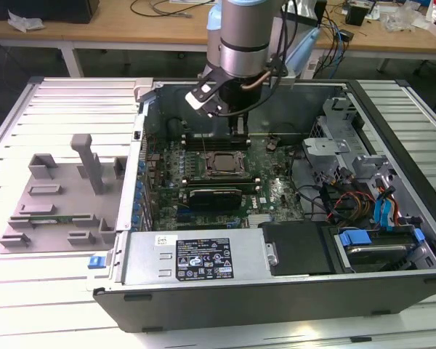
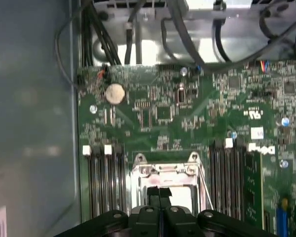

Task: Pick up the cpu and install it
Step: 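Close the cpu cover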

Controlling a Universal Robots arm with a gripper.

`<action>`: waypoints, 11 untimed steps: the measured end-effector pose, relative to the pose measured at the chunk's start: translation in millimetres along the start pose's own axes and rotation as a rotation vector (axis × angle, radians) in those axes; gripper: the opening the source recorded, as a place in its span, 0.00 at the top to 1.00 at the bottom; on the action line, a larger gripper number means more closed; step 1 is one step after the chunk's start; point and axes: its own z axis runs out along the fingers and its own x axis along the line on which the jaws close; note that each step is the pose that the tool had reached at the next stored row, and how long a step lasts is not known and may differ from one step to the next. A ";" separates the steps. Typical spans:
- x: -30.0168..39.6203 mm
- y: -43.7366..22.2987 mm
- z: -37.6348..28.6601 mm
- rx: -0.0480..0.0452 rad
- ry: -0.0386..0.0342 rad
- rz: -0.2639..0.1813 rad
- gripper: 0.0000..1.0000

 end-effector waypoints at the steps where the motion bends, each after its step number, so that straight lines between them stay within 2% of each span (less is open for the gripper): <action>1: -0.2 -3.2 0.4 -0.0004 -0.0001 0.000 0.89; 5: -0.6 -13.6 4.9 -0.0008 0.0001 0.000 0.89; 8: -0.6 -14.5 5.6 -0.0008 -0.0004 -0.006 0.89; 10: -0.6 -14.5 5.7 -0.0008 -0.0001 -0.054 0.89; 11: -0.6 -14.5 5.7 -0.0007 -0.0001 -0.103 0.89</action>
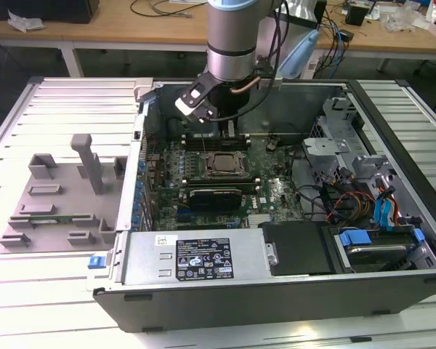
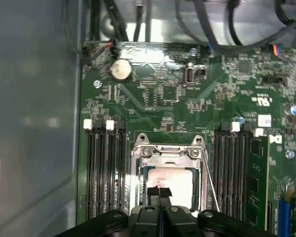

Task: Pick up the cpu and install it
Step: 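Close the cpu cover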

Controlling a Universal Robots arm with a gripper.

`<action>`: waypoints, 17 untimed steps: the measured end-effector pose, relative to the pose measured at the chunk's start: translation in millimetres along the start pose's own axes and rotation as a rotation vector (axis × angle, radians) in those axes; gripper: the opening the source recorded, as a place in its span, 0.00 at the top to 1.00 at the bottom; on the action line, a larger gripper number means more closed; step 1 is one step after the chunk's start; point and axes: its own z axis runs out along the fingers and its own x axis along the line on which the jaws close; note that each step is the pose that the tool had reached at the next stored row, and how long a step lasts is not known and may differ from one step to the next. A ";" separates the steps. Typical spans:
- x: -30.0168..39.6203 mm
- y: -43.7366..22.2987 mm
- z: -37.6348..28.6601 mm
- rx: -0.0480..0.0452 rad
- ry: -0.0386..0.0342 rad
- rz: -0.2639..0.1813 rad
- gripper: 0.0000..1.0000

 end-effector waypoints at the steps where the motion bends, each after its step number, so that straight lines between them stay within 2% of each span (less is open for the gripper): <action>1: 0.0 0.0 0.0 0.0000 0.0000 -0.025 0.89; 2: 0.0 0.0 0.0 0.0000 0.0000 -0.042 0.89; 6: 0.0 0.0 0.1 -0.0002 0.0019 -0.186 0.89; 9: 0.0 0.0 0.1 -0.0005 0.0041 -0.255 0.89; 10: 0.0 0.0 0.0 -0.0006 0.0058 -0.314 0.89; 11: 0.0 0.0 0.1 -0.0008 0.0067 -0.344 0.89; 15: 0.0 0.0 0.1 -0.0014 0.0120 -0.518 0.89; 17: 0.0 0.0 0.0 -0.0016 0.0140 -0.582 0.89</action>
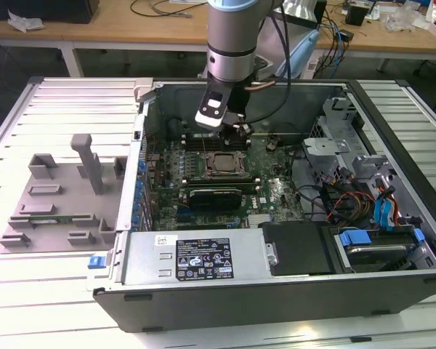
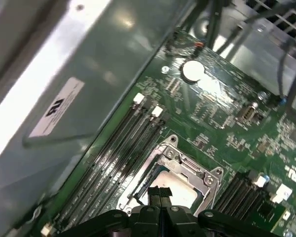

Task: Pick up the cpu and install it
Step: 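Close the cpu cover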

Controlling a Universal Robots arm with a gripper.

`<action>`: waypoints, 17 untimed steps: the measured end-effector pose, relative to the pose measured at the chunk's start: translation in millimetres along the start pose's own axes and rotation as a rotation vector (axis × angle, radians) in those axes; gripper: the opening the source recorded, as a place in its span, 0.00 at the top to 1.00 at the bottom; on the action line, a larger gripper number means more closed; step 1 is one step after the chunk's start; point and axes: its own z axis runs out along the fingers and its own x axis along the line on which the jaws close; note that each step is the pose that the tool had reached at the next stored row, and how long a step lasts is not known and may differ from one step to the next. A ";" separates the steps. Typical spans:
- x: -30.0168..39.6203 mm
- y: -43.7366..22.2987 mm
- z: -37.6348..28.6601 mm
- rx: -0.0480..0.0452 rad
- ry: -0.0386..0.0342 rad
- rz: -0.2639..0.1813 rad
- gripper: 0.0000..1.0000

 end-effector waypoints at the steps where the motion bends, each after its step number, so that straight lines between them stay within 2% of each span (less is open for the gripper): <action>1: 0.0 0.0 0.0 -0.0002 0.0009 -0.031 0.89; 3: 0.0 0.0 0.0 -0.0006 0.0037 -0.121 0.89; 5: 0.0 0.0 0.0 -0.0008 0.0047 -0.158 0.89; 11: 0.0 0.0 0.1 -0.0020 0.0109 -0.362 0.89; 13: 0.0 0.0 0.1 -0.0022 0.0120 -0.399 0.89; 16: 0.0 0.0 0.4 -0.0028 0.0165 -0.550 0.89; 17: 0.0 0.0 0.4 -0.0029 0.0174 -0.582 0.89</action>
